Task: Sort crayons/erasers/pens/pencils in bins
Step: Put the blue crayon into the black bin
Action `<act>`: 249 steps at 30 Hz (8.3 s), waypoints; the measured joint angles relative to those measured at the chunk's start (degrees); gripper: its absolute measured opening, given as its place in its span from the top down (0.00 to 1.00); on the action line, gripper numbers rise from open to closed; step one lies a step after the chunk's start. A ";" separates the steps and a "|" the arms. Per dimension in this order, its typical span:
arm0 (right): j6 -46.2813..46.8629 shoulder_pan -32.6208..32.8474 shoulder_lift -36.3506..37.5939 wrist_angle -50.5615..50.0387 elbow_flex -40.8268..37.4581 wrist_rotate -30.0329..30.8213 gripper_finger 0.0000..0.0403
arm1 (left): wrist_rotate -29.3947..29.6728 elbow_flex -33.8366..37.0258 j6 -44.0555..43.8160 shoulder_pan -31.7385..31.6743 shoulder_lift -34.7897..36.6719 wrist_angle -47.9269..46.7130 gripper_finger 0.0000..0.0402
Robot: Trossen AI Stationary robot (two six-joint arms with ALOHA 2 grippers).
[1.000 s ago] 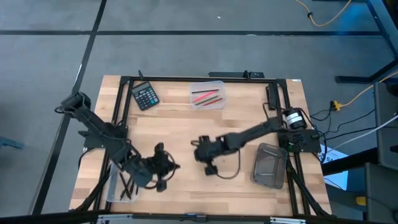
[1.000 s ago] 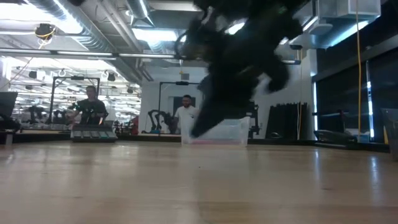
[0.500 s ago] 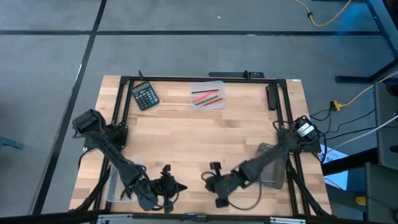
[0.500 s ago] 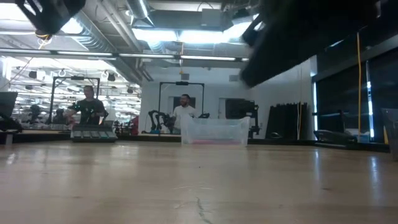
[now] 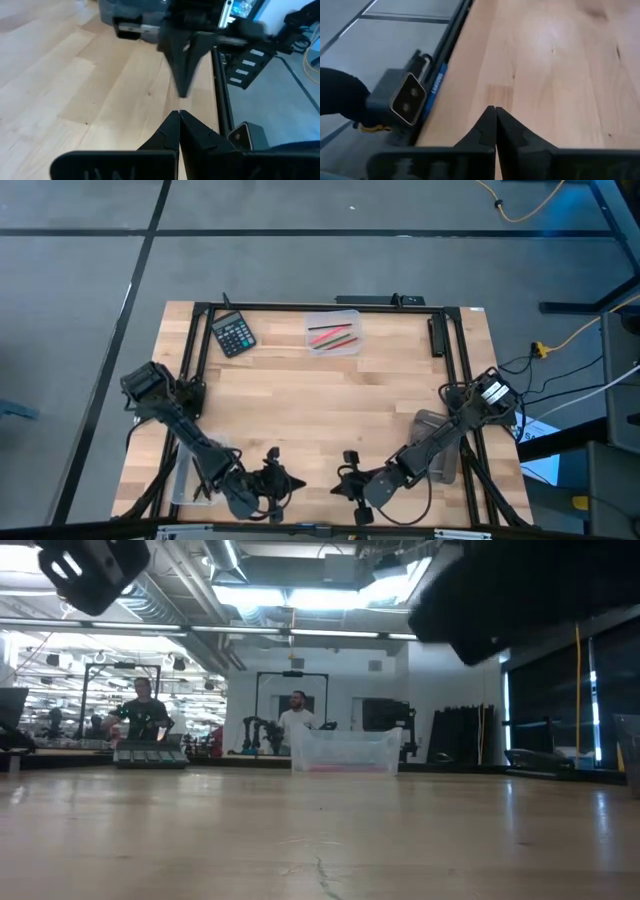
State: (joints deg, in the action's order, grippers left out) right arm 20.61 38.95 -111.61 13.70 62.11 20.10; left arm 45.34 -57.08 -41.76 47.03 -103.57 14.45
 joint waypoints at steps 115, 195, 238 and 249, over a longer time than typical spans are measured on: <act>-7.42 -1.57 -18.62 -11.12 21.01 -26.72 1.00 | -16.69 -4.28 14.84 5.72 -17.64 5.89 0.73; -2.84 -1.96 -22.76 -66.29 50.40 11.88 0.76 | -16.16 -4.59 21.55 -1.45 -10.11 -14.61 0.74; -0.90 4.68 -21.67 -50.42 44.20 25.09 0.76 | -12.18 -4.95 10.32 1.03 -15.67 -11.06 0.98; -2.82 4.76 -15.75 -40.45 36.46 31.97 0.76 | -3.58 -4.33 10.34 0.72 -13.03 -15.74 0.97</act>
State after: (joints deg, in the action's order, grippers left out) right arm 17.79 43.70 -127.36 -26.75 98.56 52.07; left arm 41.76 -61.41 -31.42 47.75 -116.60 -1.29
